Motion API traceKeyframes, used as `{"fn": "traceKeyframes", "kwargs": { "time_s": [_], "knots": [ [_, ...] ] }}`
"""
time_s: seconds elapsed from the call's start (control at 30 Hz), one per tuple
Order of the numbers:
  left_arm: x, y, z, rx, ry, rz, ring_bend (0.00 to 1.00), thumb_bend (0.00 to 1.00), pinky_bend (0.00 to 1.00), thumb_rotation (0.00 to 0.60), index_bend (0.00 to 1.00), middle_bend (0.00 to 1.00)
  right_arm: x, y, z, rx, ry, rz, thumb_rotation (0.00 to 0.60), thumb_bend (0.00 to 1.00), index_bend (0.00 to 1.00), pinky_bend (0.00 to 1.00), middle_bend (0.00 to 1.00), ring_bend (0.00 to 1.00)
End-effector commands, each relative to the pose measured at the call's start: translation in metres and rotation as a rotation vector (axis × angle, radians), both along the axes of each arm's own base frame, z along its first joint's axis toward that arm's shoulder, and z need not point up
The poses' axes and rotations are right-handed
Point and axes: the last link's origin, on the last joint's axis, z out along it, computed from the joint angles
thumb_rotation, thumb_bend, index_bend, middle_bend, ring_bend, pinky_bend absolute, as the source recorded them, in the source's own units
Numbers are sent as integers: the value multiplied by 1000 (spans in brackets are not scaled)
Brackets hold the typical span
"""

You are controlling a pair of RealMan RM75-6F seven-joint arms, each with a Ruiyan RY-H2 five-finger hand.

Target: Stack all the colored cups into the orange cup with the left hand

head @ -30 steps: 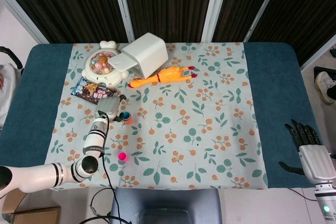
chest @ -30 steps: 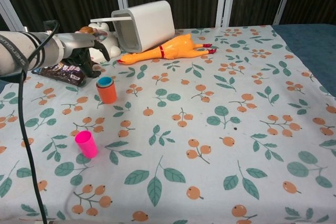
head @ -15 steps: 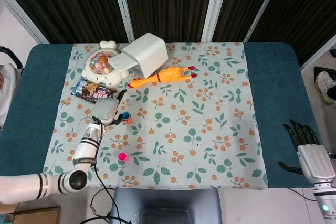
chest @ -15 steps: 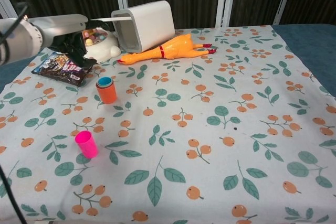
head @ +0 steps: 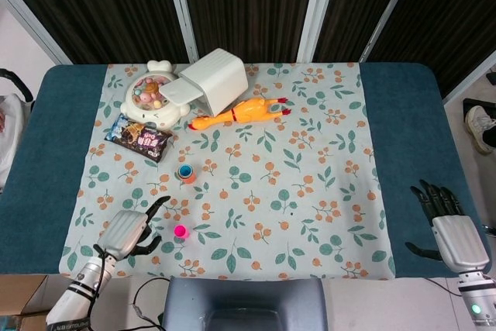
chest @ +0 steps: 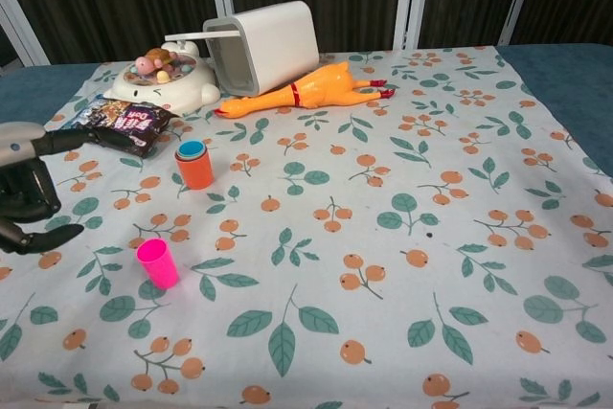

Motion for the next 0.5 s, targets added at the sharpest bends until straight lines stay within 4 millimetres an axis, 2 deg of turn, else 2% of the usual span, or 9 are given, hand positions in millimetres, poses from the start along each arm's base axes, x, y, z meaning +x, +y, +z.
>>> {"fn": "traceKeyframes", "kwargs": {
  "time_s": [0.03,0.37,0.5],
  "knots": [
    [-9,-6,-16,3,3,2,1000,390,1000,600,111,1000,0,2,0,4,-1,5,600,205,0,0,0,0],
    [-18,-8,-49,6,20,12,1000,386,1000,600,197,1000,0,5,1,1,-6,8,600,205,0,0,0,0],
    [-18,-8,-55,-4,5,22,1000,388,1000,600,204,1000,1,5,0,3,-4,9,600,205,0,0,0,0]
  ]
}}
